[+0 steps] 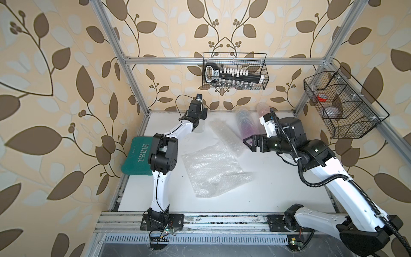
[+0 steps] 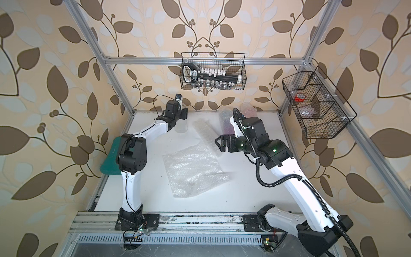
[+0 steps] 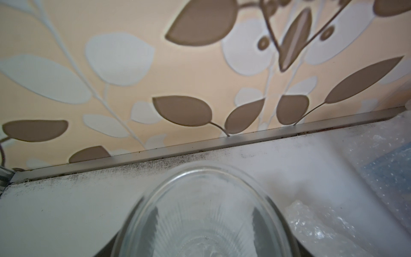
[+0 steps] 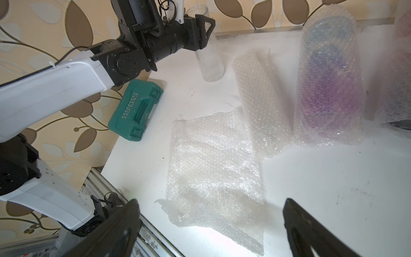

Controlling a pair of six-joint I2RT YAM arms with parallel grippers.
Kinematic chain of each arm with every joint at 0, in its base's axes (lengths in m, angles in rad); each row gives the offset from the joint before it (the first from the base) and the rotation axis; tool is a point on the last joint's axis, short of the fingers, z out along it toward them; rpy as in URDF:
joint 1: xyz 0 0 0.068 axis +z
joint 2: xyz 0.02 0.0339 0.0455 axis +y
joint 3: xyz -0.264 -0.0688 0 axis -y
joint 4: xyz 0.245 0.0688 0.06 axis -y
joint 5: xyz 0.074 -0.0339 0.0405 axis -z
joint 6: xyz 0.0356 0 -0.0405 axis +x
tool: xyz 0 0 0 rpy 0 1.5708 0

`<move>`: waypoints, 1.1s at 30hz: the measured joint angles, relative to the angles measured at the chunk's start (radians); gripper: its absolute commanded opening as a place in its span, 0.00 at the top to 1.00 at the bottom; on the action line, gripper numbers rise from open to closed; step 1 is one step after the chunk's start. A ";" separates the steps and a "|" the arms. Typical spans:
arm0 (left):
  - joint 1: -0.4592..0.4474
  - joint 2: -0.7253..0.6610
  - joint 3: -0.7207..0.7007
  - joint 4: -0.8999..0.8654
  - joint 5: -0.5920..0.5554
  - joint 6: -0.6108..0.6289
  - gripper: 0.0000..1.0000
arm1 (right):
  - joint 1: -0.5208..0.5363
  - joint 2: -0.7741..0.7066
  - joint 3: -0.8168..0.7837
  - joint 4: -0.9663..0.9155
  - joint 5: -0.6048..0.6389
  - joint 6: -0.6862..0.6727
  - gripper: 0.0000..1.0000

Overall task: Unwrap the vase from the bubble wrap
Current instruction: Place the vase at the center of the board.

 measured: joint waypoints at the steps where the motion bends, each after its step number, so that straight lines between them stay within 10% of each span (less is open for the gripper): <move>1: 0.000 -0.006 -0.017 0.018 0.005 0.000 0.76 | 0.002 0.002 0.002 0.004 0.000 0.000 0.01; 16: 0.006 -0.095 -0.169 0.076 0.035 -0.006 0.15 | 0.020 0.002 0.027 0.024 0.012 0.004 0.01; 33: 0.006 -0.218 -0.256 -0.102 0.076 -0.011 0.01 | 0.051 0.010 0.045 0.040 0.023 0.019 0.01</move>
